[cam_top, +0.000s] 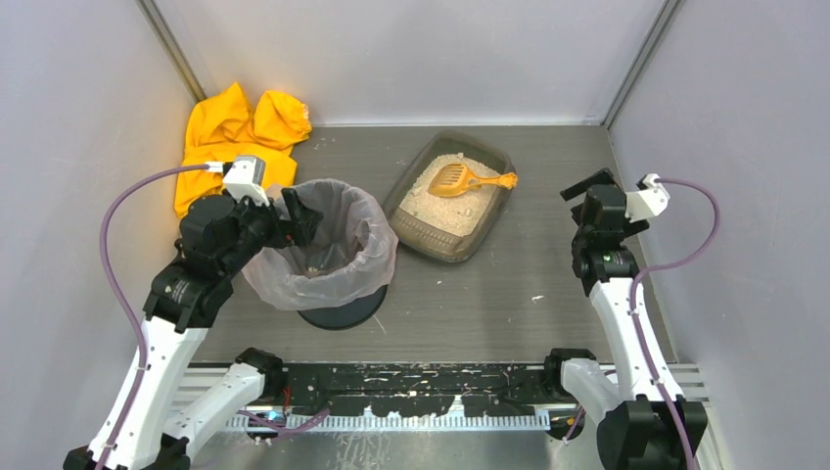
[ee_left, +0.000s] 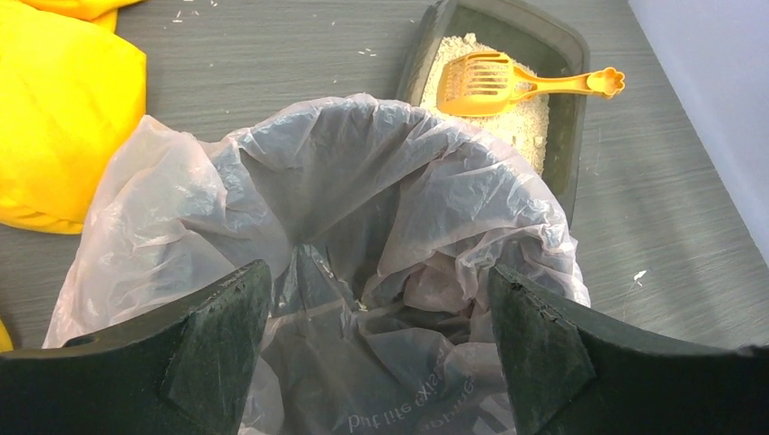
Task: Clean the litter box
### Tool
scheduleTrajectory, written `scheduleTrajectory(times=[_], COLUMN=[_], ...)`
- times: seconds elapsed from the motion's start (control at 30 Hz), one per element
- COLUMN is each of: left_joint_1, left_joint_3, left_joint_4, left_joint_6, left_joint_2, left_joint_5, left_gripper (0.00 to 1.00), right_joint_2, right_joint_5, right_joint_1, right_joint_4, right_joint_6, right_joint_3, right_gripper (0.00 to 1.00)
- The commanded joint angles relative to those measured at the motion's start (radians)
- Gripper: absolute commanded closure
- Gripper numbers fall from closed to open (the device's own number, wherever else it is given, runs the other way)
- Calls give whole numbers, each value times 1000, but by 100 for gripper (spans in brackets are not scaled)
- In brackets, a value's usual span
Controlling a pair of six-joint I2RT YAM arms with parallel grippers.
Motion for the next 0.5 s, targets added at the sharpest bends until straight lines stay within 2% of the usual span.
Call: scheduleTrajectory(times=[0.0, 0.17, 0.2, 0.33, 0.47], left_joint_1=[1, 1, 1, 1, 2], left_joint_3=[11, 16, 19, 31, 31], left_joint_4=[53, 49, 50, 41, 28], left_joint_6=[7, -6, -9, -18, -21], left_joint_2=[10, 21, 25, 36, 37], left_joint_5=[30, 36, 35, 37, 28], left_gripper=[12, 12, 13, 13, 13], right_joint_2=[-18, 46, 74, 218, 375], right_joint_5=[-101, -261, -260, -61, -22], right_joint_1=[0, 20, 68, 295, 377], right_joint_4=[-261, -339, -359, -485, -528], right_joint_6=[96, 91, 78, 2, 9], right_joint_3=[48, 125, 151, 293, 399], right_gripper=[1, 0, 0, 0, 0])
